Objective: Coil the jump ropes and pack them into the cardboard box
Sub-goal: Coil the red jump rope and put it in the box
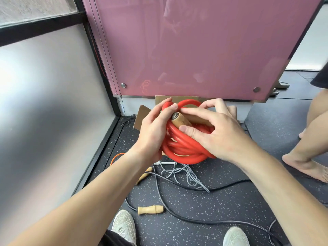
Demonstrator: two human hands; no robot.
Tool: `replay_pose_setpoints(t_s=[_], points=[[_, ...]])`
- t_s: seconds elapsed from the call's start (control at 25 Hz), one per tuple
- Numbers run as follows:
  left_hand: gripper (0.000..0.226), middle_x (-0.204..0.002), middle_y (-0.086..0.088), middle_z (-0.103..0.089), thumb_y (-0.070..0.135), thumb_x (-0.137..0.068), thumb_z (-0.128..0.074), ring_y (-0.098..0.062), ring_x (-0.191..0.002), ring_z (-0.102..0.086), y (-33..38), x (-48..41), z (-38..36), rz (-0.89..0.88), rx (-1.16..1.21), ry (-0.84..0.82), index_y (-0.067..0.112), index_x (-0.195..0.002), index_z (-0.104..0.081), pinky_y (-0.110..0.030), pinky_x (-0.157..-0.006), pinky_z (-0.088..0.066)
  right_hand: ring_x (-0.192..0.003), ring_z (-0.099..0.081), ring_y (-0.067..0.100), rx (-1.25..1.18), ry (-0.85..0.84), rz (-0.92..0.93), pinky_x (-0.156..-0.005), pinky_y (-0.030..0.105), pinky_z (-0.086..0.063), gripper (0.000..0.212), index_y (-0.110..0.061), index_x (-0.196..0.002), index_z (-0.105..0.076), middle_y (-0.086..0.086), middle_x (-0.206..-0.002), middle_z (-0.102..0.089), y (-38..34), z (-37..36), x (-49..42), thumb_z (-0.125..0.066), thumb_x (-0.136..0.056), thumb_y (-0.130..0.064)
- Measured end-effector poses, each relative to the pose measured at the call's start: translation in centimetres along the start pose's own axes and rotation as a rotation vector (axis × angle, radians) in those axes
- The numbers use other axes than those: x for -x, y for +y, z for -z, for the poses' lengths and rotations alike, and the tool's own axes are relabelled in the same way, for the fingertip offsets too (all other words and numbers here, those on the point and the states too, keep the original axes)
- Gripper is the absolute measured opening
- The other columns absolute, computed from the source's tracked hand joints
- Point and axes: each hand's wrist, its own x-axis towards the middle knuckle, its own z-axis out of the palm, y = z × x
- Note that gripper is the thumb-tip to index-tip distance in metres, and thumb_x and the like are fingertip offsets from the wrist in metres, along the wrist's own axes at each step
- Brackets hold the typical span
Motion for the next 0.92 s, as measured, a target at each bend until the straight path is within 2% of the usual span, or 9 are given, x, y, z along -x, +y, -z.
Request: replay_pose_setpoints(t_s=[0.08,0.16,0.2,0.28,0.4,0.56,0.64,0.8,0.92], points=[[0.032,-0.116,-0.007,-0.074,0.023,-0.093,-0.068,-0.023,-0.112,-0.069,-0.2,0.0,-0.3,0.01,-0.007,-0.003,0.022,-0.125,-0.068,-0.039,-0.098,-0.055,-0.116,-0.037,0.02,0.113,0.059,0.141,-0.098,0.043,-0.036,0.052,-0.05,-0.125,-0.062,-0.014,-0.122,-0.049,0.3,0.1,-0.1,-0.047,-0.083,-0.077],[0.03,-0.113,-0.006,-0.076,0.022,-0.093,-0.067,-0.019,-0.107,-0.071,-0.5,-0.1,-0.4,0.012,-0.026,-0.012,0.022,-0.123,-0.068,-0.033,-0.093,-0.057,-0.115,-0.045,0.023,0.174,0.091,0.331,-0.094,0.05,-0.042,0.047,-0.029,-0.122,-0.068,-0.008,-0.119,-0.057,0.4,-0.3,-0.2,-0.05,-0.091,-0.06],[0.029,-0.112,-0.006,-0.076,0.022,-0.093,-0.067,-0.018,-0.106,-0.071,-0.5,-0.2,-0.4,0.021,-0.035,-0.022,0.022,-0.122,-0.069,-0.031,-0.091,-0.057,-0.113,-0.046,0.023,0.169,0.063,0.372,-0.093,0.051,-0.043,0.047,-0.022,-0.12,-0.066,-0.006,-0.118,-0.057,0.5,-0.5,-0.2,-0.049,-0.092,-0.054],[0.028,-0.111,-0.006,-0.076,0.023,-0.093,-0.067,-0.018,-0.104,-0.071,-0.6,-0.2,-0.6,0.057,-0.044,-0.041,0.022,-0.121,-0.069,-0.031,-0.09,-0.057,-0.109,-0.045,0.022,0.12,-0.028,0.362,-0.094,0.051,-0.044,0.047,-0.018,-0.119,-0.061,-0.003,-0.116,-0.051,0.9,-0.6,-0.4,-0.046,-0.091,-0.053],[0.027,-0.112,-0.007,-0.075,0.026,-0.093,-0.067,-0.022,-0.105,-0.07,-1.0,-0.3,-0.7,0.117,-0.078,-0.077,0.021,-0.119,-0.071,-0.036,-0.093,-0.055,-0.106,-0.04,0.016,0.03,-0.091,0.315,-0.095,0.043,-0.04,0.047,-0.018,-0.11,-0.056,-0.006,-0.109,-0.042,1.5,-0.6,-0.9,-0.043,-0.085,-0.056],[0.028,-0.114,-0.013,-0.074,0.025,-0.09,-0.069,-0.028,-0.107,-0.069,-1.2,-0.6,-0.6,0.144,-0.105,-0.081,0.021,-0.117,-0.073,-0.041,-0.095,-0.053,-0.106,-0.04,0.014,0.02,-0.071,0.321,-0.082,0.017,-0.024,0.049,-0.014,-0.107,-0.056,-0.004,-0.107,-0.044,1.7,-1.0,-0.7,-0.041,-0.083,-0.054],[0.027,-0.109,-0.011,-0.075,0.023,-0.089,-0.07,-0.025,-0.103,-0.07,-1.3,-0.7,-0.6,0.135,-0.091,-0.062,0.02,-0.116,-0.074,-0.04,-0.094,-0.054,-0.105,-0.041,0.015,-0.023,-0.073,0.339,-0.088,0.004,-0.02,0.045,-0.014,-0.107,-0.057,-0.004,-0.107,-0.048,1.9,-1.0,-0.6,-0.043,-0.084,-0.051],[0.031,-0.102,-0.01,-0.074,0.022,-0.086,-0.073,-0.023,-0.094,-0.069,-1.1,-0.7,-0.7,0.155,-0.066,-0.043,0.018,-0.116,-0.073,-0.038,-0.087,-0.055,-0.102,-0.046,0.018,-0.098,-0.044,0.393,-0.09,0.003,-0.021,0.037,-0.014,-0.105,-0.058,-0.006,-0.104,-0.056,2.2,-1.1,-0.7,-0.05,-0.086,-0.045],[0.044,-0.112,-0.018,-0.072,0.028,-0.076,-0.077,-0.028,-0.098,-0.068,-0.9,-1.1,0.0,0.144,-0.053,-0.042,0.016,-0.118,-0.072,-0.045,-0.094,-0.054,-0.108,-0.05,0.014,-0.192,0.009,0.387,-0.094,0.008,-0.027,0.036,-0.015,-0.108,-0.06,-0.02,-0.1,-0.055,1.7,-1.5,-0.4,-0.053,-0.086,-0.042]])
